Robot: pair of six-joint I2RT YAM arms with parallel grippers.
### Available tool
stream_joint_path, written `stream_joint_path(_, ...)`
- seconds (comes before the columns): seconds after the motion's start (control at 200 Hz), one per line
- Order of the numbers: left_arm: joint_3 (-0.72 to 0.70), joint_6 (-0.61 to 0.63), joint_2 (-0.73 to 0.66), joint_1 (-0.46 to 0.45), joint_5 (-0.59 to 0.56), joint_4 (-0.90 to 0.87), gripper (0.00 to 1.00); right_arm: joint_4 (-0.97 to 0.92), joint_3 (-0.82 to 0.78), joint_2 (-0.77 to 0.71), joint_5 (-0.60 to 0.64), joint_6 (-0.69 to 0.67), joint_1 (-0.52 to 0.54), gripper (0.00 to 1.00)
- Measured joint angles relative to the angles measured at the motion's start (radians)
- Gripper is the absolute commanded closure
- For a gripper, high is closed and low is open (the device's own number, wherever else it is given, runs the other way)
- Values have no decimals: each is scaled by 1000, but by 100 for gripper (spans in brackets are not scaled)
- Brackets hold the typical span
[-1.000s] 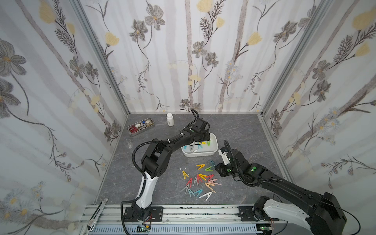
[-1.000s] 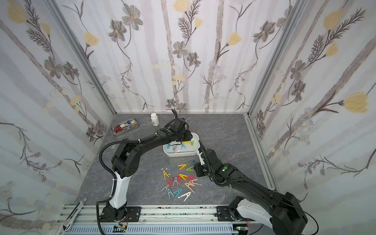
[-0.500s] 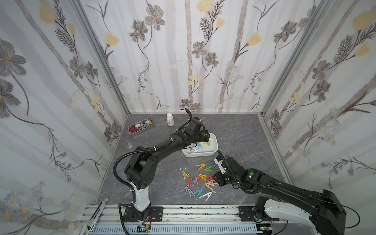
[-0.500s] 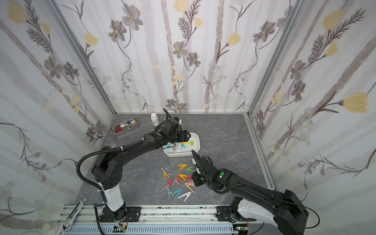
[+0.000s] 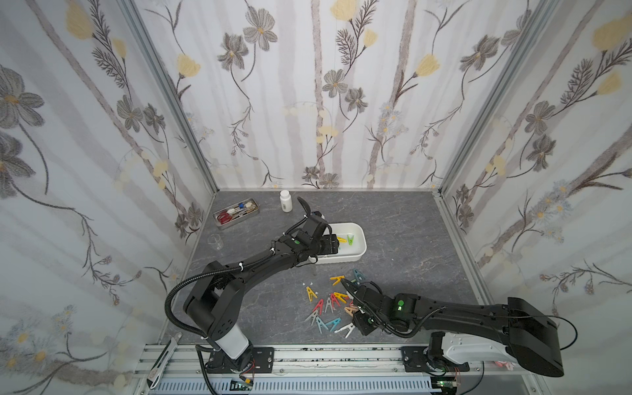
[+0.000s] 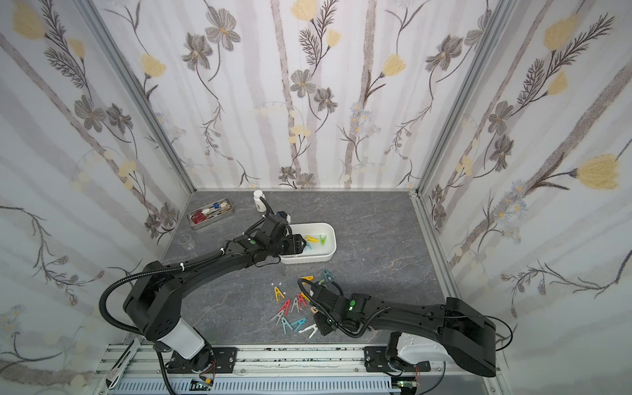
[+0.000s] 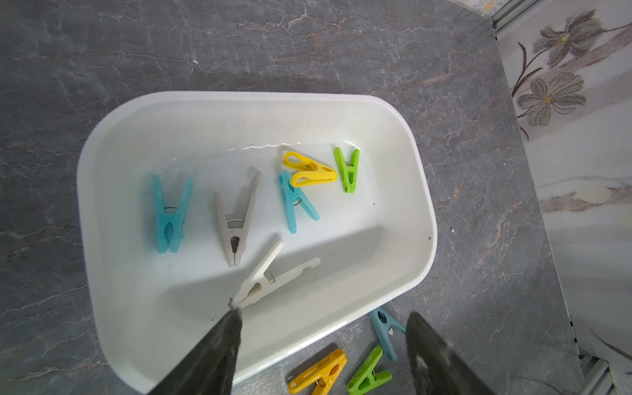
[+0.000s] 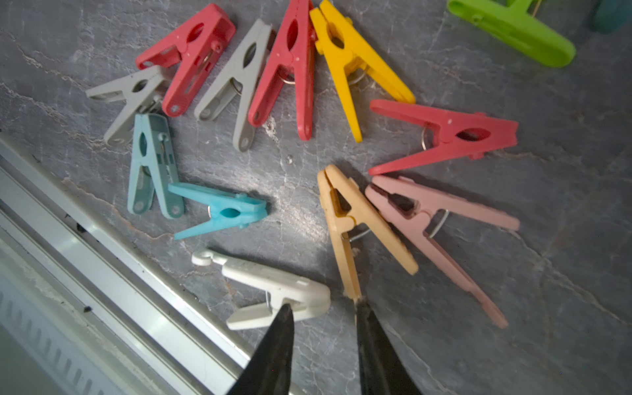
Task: Put the clothespins into the storage box
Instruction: Pick up the clothespin from the center of the board.
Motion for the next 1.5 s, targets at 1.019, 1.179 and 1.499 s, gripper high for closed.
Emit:
stream_joint_path(1.019,-6,-4,-16,10,-10,12,25,85,-4,107,-57,-74,-64,78)
stream_joint_path(1.179,-10,-4,-18,10,-10,12,25,100,-1,122,-53,-76,-64,89)
stream_joint_path(1.499,-15,0,-70,23,-31,4,25,103,-21,78,-74,-82,-77,100)
